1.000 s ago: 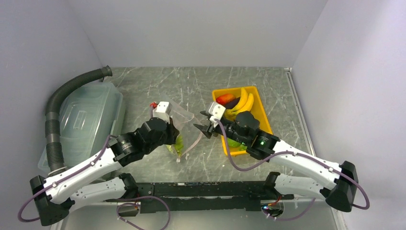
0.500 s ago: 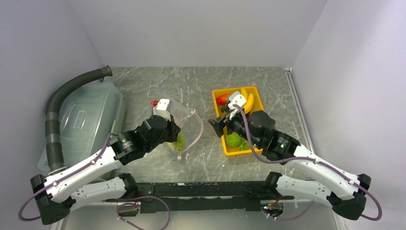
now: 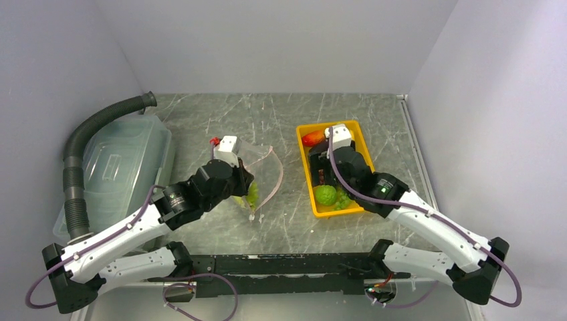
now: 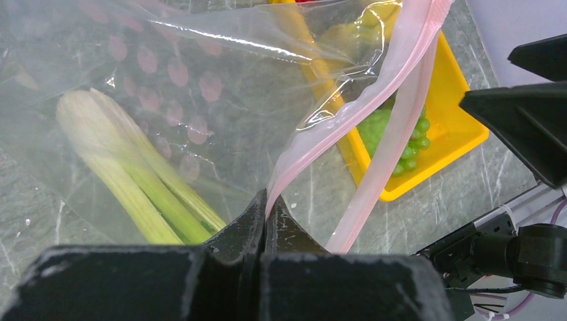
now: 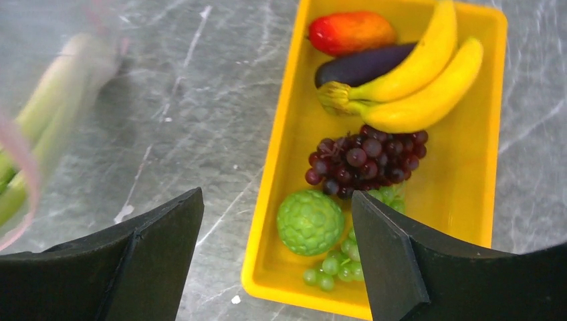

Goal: Place the food in the zip-top bag and seal the zipper
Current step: Pick up the fake fruit from the bin.

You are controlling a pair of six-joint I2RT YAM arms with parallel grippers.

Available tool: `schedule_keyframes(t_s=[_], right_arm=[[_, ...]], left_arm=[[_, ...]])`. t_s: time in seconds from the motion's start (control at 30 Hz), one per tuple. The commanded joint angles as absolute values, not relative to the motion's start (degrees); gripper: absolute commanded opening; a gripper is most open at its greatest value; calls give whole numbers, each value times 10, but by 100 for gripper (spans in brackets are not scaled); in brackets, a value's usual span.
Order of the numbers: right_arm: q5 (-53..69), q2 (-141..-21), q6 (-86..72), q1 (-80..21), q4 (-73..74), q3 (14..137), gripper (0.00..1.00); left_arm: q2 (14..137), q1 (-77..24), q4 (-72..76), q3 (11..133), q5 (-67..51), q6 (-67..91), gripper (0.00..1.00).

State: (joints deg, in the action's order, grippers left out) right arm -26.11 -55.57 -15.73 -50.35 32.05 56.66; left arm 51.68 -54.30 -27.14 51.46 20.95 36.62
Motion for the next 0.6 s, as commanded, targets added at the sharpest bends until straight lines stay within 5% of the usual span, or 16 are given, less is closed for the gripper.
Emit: schedule_keyframes(t_s=[0.0,0.57], right_arm=[[-256,-582,-217,-457,338,555,84],[-135,-702,-292,-356,314,484,79]], left_arm=[[504,-542,-239,532,221,355,0],[476,-542,-257,532,223,346,0]])
